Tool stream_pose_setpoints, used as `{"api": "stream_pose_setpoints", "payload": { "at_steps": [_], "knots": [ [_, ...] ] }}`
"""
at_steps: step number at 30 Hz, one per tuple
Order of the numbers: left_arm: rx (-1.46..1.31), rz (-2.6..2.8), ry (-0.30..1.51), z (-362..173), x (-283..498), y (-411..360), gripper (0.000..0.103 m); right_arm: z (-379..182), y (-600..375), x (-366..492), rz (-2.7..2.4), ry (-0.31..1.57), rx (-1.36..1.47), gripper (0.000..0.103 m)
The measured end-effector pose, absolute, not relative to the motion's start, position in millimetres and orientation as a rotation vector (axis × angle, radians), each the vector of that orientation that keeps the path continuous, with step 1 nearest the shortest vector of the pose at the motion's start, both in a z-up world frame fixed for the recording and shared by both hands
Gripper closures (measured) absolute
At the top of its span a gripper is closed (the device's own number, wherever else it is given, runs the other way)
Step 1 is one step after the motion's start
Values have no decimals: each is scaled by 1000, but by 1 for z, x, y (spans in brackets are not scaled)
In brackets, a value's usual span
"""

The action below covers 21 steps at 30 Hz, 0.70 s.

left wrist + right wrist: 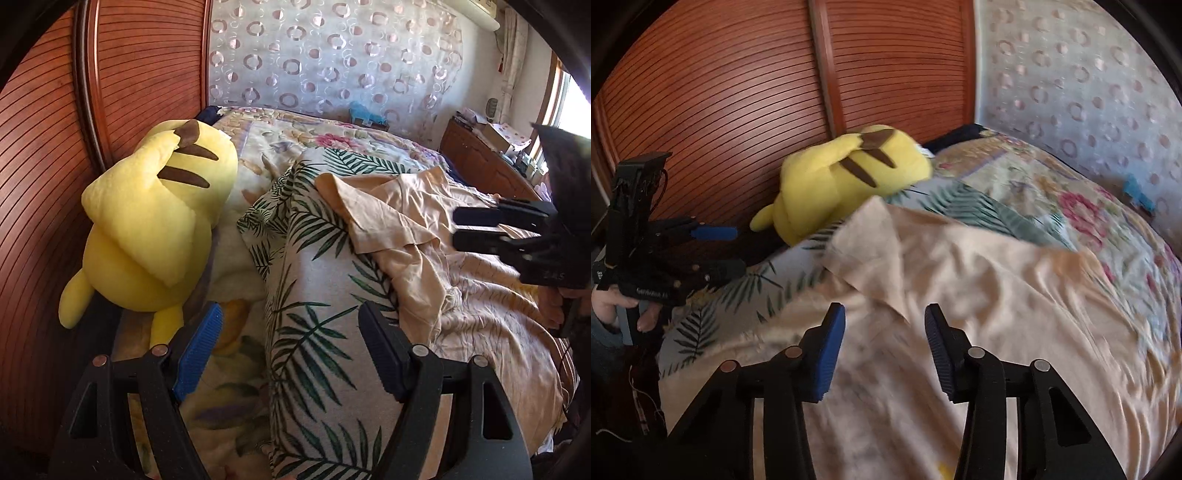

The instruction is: Fold small clothes

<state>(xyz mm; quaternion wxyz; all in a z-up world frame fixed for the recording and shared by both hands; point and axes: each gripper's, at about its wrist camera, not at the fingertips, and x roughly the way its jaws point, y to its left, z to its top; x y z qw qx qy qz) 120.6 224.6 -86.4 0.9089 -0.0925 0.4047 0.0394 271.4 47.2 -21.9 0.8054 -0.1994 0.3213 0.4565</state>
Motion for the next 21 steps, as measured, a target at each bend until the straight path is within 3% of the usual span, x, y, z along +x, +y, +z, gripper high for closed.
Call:
{"api": "stream_pose_setpoints", "payload": {
  "at_steps": [5, 9, 10, 21],
  "knots": [
    [-198, 89, 832, -84, 116, 231, 26, -41, 106, 286, 1011, 698, -552, 63],
    [-195, 88, 827, -82, 113, 232, 26, -62, 134, 294, 967, 676, -696, 81],
    [-193, 85, 827, -82, 113, 230, 26, -61, 136, 295, 972, 665, -691, 96],
    [-171, 30, 811, -75, 123, 208, 26, -11, 98, 326, 873, 604, -425, 101]
  ]
}}
